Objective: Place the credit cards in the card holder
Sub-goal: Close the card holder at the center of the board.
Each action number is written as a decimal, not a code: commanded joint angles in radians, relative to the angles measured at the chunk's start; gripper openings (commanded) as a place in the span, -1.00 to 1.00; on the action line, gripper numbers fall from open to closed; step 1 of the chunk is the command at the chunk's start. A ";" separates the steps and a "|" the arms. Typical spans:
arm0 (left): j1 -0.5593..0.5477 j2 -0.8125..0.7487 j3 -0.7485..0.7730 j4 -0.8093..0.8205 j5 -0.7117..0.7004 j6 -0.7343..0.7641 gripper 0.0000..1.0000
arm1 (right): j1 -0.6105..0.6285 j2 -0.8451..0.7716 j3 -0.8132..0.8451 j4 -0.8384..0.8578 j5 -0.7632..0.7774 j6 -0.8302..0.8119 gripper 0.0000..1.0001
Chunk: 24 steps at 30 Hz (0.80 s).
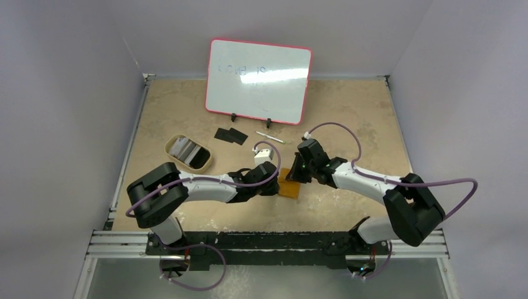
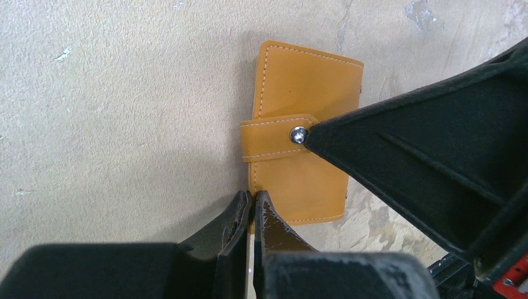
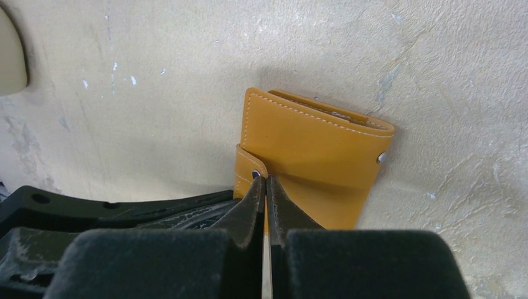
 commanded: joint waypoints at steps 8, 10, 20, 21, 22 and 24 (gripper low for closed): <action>0.009 0.041 -0.008 -0.040 -0.032 0.025 -1.00 | -0.007 -0.032 0.001 -0.022 0.008 0.013 -1.00; 0.009 0.043 -0.008 -0.040 -0.032 0.023 -1.00 | -0.007 -0.029 -0.002 -0.025 0.008 0.014 -1.00; 0.009 0.055 0.003 -0.043 -0.028 0.025 -1.00 | -0.007 -0.028 -0.025 -0.006 0.026 0.013 -1.00; 0.008 0.055 0.004 -0.044 -0.028 0.024 -1.00 | -0.007 -0.028 -0.028 0.001 0.026 0.014 -1.00; 0.008 0.056 0.005 -0.044 -0.028 0.024 -1.00 | -0.007 -0.026 -0.032 0.003 0.024 0.013 -1.00; 0.008 0.054 0.005 -0.046 -0.026 0.025 -1.00 | -0.007 -0.020 -0.032 0.013 0.022 0.014 -1.00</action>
